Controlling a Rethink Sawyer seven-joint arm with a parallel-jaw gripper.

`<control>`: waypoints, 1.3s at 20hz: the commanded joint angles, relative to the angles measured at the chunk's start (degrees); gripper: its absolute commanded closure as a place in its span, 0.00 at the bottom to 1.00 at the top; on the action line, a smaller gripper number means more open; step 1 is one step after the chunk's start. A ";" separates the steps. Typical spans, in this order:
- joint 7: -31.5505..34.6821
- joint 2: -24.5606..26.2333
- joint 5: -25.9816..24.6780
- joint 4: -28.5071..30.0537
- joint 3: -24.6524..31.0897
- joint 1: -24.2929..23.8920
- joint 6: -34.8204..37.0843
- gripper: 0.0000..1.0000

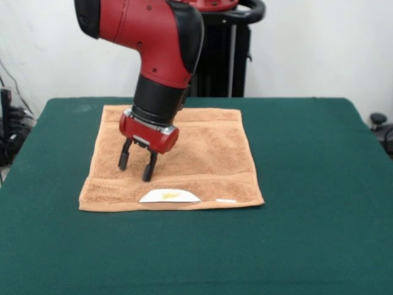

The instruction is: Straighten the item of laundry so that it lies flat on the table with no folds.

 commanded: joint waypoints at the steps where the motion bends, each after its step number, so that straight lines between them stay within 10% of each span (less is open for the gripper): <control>1: 1.84 1.34 1.47 5.88 13.67 1.80 3.62 0.00; 26: -1.15 -5.40 1.20 10.06 16.79 -1.71 10.00 0.00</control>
